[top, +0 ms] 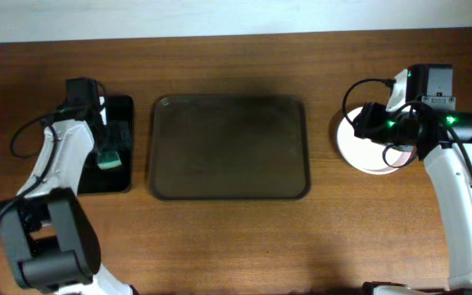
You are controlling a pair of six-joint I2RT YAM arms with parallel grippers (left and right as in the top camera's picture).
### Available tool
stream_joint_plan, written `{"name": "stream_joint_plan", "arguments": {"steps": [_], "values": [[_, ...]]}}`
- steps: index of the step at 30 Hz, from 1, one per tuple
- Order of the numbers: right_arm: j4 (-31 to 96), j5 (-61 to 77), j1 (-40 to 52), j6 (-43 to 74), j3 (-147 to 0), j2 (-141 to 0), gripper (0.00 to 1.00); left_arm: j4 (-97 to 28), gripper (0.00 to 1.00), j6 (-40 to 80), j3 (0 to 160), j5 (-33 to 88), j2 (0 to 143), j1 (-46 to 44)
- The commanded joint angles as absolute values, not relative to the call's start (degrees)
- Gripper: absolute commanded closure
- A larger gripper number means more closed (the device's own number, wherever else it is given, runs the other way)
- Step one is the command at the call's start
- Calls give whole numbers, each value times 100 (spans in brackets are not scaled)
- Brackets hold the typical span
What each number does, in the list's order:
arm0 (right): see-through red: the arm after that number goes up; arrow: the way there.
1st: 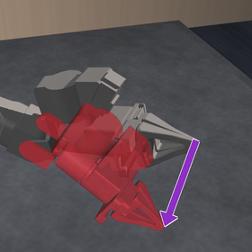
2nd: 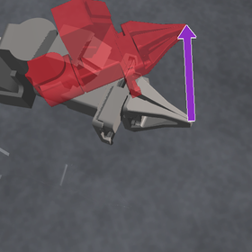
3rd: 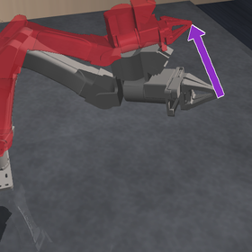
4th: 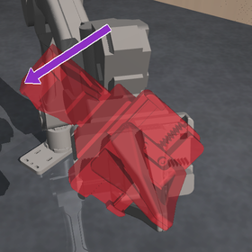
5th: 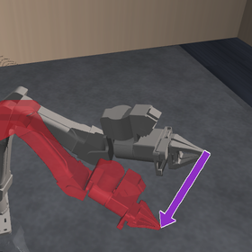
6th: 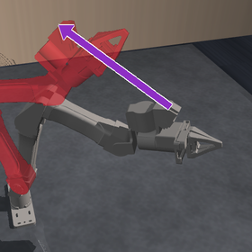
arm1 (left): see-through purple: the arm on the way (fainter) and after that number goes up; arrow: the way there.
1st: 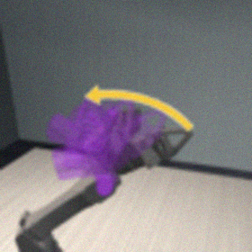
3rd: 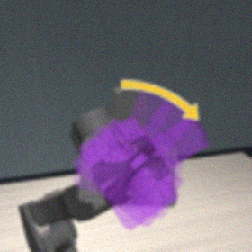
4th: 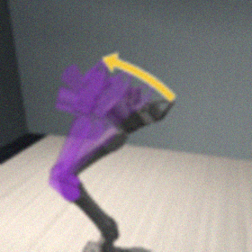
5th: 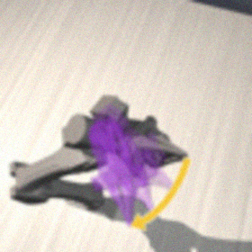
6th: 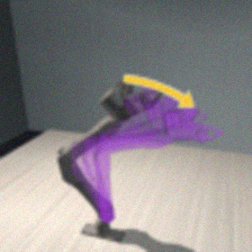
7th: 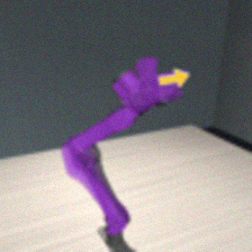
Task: Clean dirty plates on tray and stack at the side
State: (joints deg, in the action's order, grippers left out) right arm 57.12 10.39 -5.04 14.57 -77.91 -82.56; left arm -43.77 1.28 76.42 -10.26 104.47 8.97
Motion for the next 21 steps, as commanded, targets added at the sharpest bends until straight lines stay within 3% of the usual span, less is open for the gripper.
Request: {"name": "stream_joint_plan", "arguments": {"steps": [1, 9, 10, 11, 21], "values": [[5889, 961, -456, 1219, -8117, -8047, 42, -4720, 1, 102, 8219, -473, 9395, 913], [7911, 569, -456, 1072, -10669, -6912, 41, -4831, 1, 99, 8228, -384, 8643, 913], [8073, 567, -456, 1072, -10943, -6661, 35, -4831, 1, 102, 8228, -384, 8643, 915], [8108, 567, -456, 1072, -11076, -6405, 2, -4831, 1, 99, 8228, -384, 8643, 915], [8420, 307, -456, 786, -11091, -4834, 2, -4831, 1, 99, 8228, -384, 8643, 913]]}}
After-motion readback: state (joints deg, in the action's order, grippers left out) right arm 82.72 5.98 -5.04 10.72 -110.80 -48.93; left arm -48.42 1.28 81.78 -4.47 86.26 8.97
